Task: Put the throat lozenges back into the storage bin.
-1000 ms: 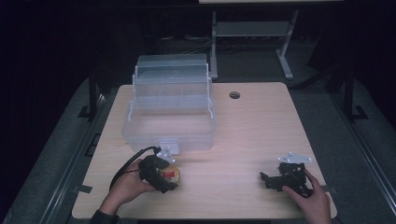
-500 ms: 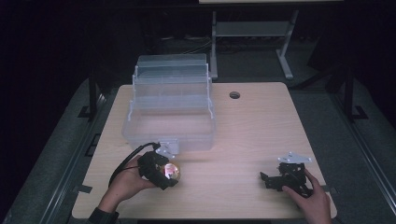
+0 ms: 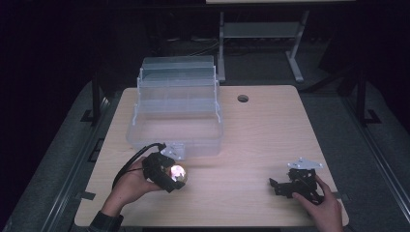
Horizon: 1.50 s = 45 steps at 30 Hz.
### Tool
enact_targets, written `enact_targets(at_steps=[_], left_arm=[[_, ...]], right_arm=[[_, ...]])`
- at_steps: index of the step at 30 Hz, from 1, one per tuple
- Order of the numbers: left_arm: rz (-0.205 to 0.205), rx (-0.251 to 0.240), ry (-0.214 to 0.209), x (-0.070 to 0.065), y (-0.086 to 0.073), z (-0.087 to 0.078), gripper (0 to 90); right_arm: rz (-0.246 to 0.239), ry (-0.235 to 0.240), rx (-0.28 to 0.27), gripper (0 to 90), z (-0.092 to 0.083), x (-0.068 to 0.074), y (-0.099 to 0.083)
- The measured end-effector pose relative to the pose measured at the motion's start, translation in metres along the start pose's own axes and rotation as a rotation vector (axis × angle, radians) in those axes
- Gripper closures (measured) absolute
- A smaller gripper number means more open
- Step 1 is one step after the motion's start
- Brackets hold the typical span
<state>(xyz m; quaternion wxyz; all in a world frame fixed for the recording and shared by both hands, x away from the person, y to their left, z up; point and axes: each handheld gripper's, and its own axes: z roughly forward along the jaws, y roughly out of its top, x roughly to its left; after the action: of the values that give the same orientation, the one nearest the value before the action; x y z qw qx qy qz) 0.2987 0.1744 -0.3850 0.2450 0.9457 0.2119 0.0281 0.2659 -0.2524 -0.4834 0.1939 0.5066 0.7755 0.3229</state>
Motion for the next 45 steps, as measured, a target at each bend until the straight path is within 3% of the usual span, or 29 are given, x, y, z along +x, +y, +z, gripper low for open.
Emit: enact_targets(at_steps=[27,45], left_arm=[[0.017,-0.015,0.011,0.013,0.021,-0.016,19.6],[0.001,-0.030,0.021,0.028,0.033,-0.026,19.6]], right_arm=[[0.001,0.000,0.000,0.0,0.000,0.000,0.000],[0.001,0.002,0.000,0.0,0.000,0.000,0.000]])
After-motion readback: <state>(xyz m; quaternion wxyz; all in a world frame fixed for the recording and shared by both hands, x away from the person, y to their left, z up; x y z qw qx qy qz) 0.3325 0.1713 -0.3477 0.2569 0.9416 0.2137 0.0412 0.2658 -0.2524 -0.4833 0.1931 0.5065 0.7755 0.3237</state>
